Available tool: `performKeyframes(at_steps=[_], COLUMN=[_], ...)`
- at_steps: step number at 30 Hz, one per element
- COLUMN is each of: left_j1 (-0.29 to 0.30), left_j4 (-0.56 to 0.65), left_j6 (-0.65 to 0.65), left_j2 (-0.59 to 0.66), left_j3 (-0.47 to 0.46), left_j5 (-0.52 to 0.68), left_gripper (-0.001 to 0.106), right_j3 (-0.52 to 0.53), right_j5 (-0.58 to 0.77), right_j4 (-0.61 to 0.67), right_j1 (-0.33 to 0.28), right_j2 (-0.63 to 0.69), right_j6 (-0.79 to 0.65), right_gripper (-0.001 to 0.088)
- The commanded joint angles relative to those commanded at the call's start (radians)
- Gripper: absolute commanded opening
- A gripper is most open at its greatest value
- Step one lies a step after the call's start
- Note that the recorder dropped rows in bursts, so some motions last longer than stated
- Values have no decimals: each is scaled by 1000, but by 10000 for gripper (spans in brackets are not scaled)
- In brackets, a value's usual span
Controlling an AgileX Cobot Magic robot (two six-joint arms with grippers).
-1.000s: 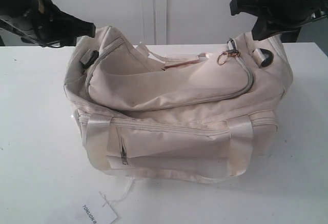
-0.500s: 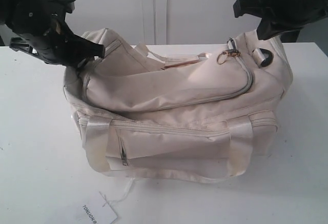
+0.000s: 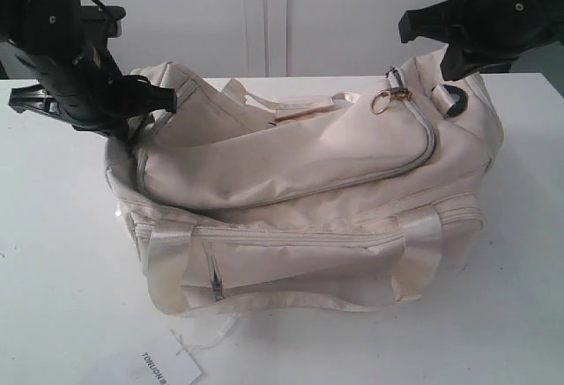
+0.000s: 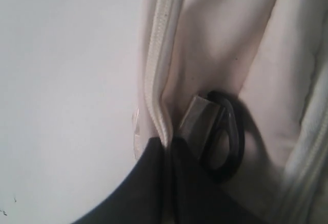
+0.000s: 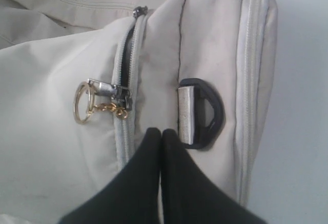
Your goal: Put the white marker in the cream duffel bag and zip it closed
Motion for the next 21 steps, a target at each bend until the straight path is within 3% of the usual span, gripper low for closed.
performKeyframes(at_steps=[3, 6, 14, 17, 21], left_j1=[0, 0, 0, 0, 0], left_j4=[9, 13, 13, 13, 13], left_j6=[4, 26, 37, 50, 67], left_j2=[0, 0, -15, -49, -101], left_j3=[0, 0, -2, -2, -2], left_j5=[0, 2, 31, 42, 96], left_gripper=[1, 74, 491, 556, 565], right_j3=[0, 0, 0, 0, 2], right_j5=[4, 9, 28, 41, 79], right_j4=[0, 0, 11, 11, 11], right_j1=[0, 0, 0, 0, 0], right_j2=[0, 0, -7, -18, -42], right_j6=[0, 0, -2, -2, -2], right_gripper=[0, 0, 0, 0, 0])
